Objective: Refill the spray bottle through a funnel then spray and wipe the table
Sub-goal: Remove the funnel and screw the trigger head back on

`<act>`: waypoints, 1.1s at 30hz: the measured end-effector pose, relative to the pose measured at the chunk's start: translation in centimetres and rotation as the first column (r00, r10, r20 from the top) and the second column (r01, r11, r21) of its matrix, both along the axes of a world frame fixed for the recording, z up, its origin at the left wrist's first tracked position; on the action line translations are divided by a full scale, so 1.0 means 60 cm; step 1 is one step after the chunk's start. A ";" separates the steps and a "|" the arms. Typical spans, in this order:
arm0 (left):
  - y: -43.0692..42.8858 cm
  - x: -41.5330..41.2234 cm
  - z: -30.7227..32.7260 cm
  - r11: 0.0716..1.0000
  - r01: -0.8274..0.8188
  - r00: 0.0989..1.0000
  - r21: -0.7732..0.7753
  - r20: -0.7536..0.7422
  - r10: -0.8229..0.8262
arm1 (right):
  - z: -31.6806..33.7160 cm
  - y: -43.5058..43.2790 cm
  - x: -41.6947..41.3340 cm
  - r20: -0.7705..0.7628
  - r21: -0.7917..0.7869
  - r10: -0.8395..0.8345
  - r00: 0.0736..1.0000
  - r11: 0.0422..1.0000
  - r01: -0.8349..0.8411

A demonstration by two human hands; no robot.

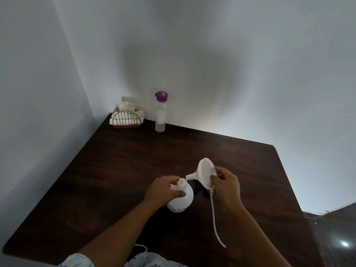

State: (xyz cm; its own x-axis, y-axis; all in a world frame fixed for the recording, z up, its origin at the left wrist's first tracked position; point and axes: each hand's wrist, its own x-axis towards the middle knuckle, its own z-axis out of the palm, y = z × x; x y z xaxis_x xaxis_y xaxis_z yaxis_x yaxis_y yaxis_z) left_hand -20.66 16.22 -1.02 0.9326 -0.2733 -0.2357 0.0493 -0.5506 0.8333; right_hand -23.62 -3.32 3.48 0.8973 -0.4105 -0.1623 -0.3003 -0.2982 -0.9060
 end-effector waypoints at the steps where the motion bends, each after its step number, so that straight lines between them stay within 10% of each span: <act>1: 0.004 0.005 -0.001 0.999 0.043 0.999 0.022 -0.015 -0.043 | 0.000 -0.002 0.006 0.006 -0.022 0.009 1.000 1.000 -0.009; 33: -0.041 0.405 -0.081 0.990 -0.052 0.999 -0.130 -0.019 0.050 | -0.114 0.010 0.456 -0.067 -0.517 0.450 0.891 0.748 -0.417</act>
State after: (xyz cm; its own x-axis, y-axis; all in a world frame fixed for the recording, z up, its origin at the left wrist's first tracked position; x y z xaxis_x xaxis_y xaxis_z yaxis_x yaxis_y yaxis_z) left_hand 3.62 13.74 -5.91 0.9427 -0.2546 -0.2155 0.0879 -0.4337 0.8968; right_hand 3.77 -2.72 -3.35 0.9998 0.0171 0.0132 0.0216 -0.8004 -0.5991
